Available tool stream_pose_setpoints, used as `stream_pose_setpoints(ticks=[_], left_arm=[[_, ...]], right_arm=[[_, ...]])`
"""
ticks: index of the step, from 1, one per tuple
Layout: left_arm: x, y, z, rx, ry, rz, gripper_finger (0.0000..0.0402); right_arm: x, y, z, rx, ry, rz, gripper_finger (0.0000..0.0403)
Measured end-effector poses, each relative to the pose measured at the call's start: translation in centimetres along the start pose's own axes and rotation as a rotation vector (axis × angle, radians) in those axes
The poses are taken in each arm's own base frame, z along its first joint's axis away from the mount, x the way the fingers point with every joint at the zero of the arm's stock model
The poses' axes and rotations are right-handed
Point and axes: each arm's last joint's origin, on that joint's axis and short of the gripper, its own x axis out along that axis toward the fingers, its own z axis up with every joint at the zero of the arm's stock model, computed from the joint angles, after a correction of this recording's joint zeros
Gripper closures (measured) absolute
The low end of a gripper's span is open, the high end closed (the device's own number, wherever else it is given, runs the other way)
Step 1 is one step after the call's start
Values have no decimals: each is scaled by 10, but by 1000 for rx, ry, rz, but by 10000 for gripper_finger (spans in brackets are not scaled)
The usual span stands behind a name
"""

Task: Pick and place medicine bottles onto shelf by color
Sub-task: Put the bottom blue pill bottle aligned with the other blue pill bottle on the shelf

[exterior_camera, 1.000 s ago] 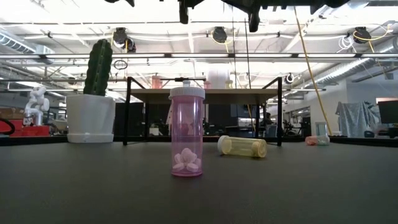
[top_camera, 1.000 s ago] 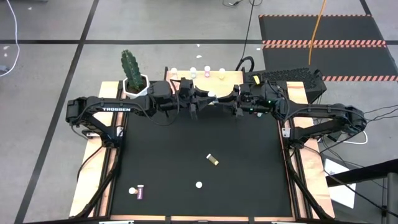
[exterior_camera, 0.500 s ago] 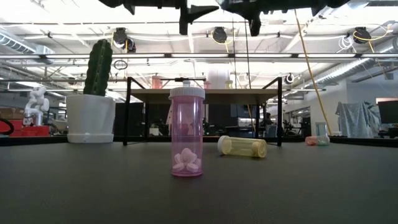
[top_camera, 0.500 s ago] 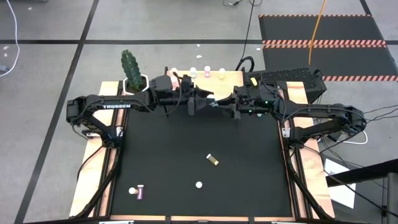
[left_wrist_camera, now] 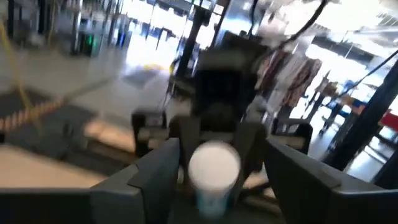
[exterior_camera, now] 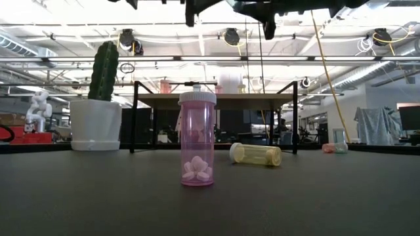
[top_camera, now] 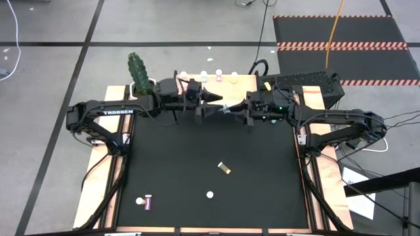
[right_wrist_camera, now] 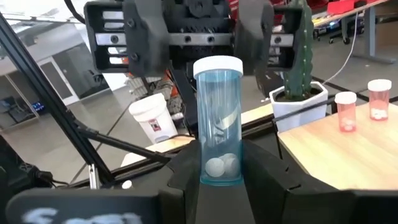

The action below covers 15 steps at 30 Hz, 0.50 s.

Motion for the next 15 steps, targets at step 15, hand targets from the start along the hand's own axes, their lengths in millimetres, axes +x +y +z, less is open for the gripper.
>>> stream_pose_setpoints(ticks=[15], left_arm=[[-11, -11, 49, 195, 346, 73, 135]], right_arm=[[0, -1, -4, -22, 52, 10, 306]])
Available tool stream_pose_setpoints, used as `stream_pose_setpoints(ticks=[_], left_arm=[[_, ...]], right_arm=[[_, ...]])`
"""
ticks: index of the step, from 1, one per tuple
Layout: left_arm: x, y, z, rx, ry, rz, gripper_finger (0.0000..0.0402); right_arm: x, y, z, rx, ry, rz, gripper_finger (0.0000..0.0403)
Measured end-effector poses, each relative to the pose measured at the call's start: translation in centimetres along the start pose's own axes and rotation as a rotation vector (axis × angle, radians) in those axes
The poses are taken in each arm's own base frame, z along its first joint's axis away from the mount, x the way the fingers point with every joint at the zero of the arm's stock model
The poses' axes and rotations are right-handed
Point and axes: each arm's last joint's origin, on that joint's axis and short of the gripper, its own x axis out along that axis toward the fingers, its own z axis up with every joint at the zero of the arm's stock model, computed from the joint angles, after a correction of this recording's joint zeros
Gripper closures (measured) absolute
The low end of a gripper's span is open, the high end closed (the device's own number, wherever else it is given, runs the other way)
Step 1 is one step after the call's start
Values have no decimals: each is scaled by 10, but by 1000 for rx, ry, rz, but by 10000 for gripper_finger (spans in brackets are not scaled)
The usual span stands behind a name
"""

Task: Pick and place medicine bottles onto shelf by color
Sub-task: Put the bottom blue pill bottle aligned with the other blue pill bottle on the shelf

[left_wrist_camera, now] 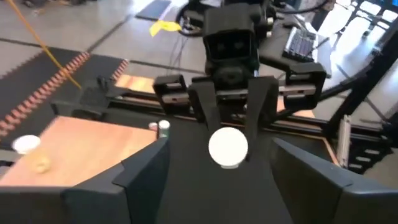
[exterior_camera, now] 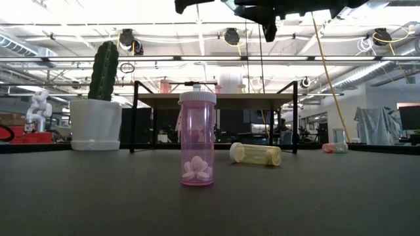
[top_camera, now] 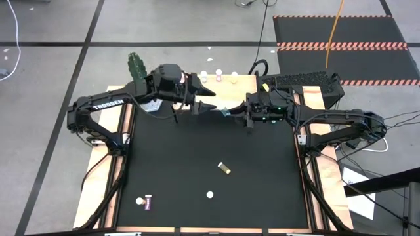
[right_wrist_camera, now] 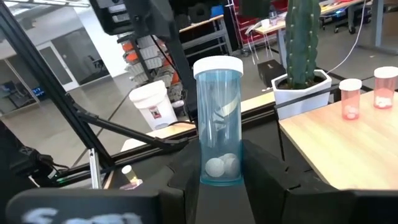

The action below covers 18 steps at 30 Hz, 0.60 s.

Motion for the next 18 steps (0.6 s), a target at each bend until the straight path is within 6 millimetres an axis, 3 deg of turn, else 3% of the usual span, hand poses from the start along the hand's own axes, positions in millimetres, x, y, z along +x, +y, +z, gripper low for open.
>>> stream_pose_setpoints(ticks=[4, 10, 18], left_arm=[[17, 2, -7, -51, 55, -54, 152], [31, -5, 0, -48, 81, -113, 152], [27, 0, -1, -47, 106, -97, 186]], right_arm=[[0, 0, 0, -20, 1, 1, 306], [0, 1, 0, -26, 9, 26, 306], [0, 1, 0, -26, 9, 25, 306]])
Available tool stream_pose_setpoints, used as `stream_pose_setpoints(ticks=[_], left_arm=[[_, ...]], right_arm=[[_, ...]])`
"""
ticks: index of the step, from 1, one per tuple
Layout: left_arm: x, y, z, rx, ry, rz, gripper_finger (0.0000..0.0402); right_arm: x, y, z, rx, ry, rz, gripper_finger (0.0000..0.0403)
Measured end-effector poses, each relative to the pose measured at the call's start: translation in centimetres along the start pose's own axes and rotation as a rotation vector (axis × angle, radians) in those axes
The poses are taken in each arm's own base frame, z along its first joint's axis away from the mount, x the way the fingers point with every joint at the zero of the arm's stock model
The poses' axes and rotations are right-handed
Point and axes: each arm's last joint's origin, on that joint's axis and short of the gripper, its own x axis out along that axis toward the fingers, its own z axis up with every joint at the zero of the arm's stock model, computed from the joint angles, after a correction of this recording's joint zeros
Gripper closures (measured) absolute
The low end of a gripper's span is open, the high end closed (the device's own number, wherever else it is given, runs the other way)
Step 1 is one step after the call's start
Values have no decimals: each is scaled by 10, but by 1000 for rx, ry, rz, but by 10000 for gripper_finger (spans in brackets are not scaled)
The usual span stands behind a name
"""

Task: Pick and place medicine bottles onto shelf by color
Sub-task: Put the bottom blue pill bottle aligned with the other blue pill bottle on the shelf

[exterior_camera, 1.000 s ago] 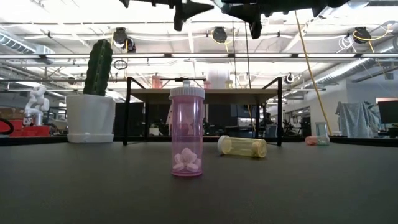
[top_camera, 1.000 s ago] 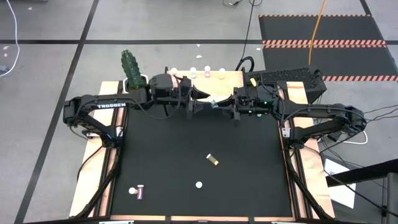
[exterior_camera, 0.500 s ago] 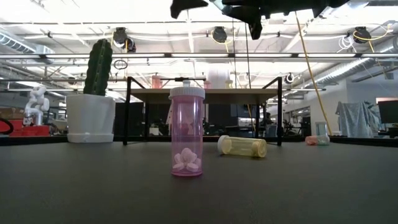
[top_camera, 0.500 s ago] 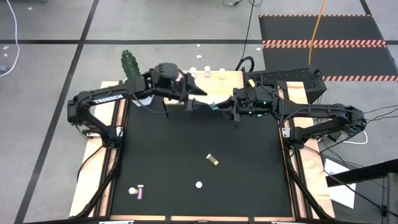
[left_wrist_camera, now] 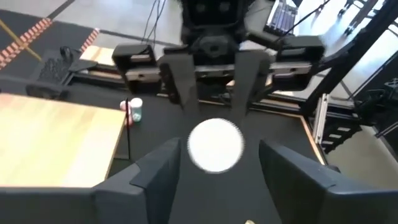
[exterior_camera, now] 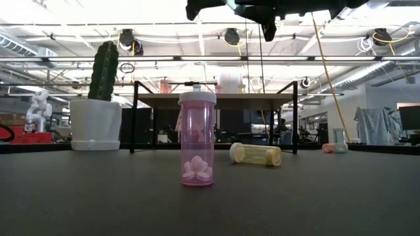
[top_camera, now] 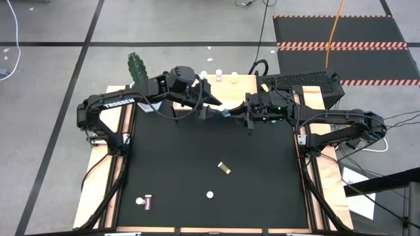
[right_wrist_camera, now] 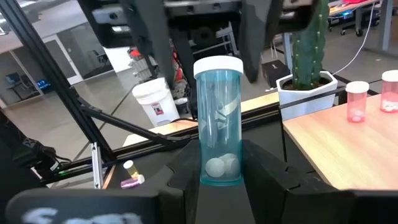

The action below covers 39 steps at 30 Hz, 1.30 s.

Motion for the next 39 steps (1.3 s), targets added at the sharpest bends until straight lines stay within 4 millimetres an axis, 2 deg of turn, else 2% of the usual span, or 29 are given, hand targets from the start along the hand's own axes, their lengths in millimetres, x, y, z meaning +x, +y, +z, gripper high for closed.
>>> stream_pose_setpoints(ticks=[8, 19, 24, 32, 39], left_arm=[[-1, 3, 1, -18, -13, 9, 244], [-1, 3, 2, -15, -18, 9, 269], [-1, 3, 2, -19, -18, 9, 258], [-1, 3, 2, -19, -19, 9, 198], [-1, 3, 2, -19, -19, 8, 190]], right_arm=[[0, 0, -1, 1, 6, -3, 306], [0, 0, -1, -1, 11, -6, 306], [0, 0, -1, -1, 10, -5, 306], [0, 0, -1, -7, 9, -5, 306], [0, 0, -1, -9, 6, -4, 306]])
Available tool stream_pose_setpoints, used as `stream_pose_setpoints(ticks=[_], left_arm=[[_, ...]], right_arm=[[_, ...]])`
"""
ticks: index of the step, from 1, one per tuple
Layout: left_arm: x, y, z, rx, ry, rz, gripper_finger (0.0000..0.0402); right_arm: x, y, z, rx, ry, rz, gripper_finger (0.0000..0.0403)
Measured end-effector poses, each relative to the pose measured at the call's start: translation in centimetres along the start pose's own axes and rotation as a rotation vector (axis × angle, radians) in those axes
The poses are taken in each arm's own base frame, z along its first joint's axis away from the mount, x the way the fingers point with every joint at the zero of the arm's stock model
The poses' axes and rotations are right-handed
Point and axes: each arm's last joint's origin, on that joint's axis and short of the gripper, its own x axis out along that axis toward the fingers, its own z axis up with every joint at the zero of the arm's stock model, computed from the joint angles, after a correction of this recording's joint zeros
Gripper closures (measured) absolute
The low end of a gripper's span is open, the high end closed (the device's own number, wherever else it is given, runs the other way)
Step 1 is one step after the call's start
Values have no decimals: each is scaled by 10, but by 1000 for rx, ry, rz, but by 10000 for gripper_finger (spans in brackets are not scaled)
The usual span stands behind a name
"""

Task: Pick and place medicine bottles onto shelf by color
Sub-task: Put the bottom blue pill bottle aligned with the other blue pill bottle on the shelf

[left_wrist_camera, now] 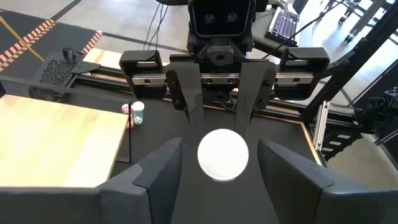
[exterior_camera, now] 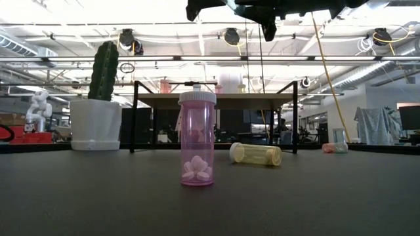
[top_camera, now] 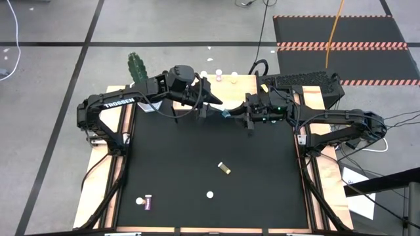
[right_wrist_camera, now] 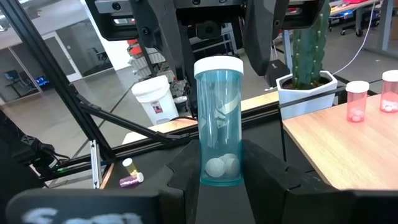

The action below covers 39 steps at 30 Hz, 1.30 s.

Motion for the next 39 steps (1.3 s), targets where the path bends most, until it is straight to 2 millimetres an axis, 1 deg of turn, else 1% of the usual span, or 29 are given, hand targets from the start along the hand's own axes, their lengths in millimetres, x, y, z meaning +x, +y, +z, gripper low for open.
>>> stream_pose_setpoints(ticks=[10, 15, 28, 32, 35, 39], left_arm=[[0, 0, 0, -23, 0, -1, 190], [0, -1, 0, -47, -2, -9, 190], [0, -1, 1, 9, -12, -14, 190], [0, -1, 1, 17, -12, -14, 190], [0, -1, 1, 18, -13, -14, 200], [6, -1, -1, 10, -7, -23, 232]], right_arm=[[0, 0, 0, -22, 1, 4, 306], [0, 2, 1, -46, -5, 54, 306], [0, 2, 2, -40, -7, 56, 306], [0, 2, 2, -8, -6, 57, 306], [0, 2, 2, 19, -5, 58, 306], [0, 2, 2, 26, -4, 55, 306]])
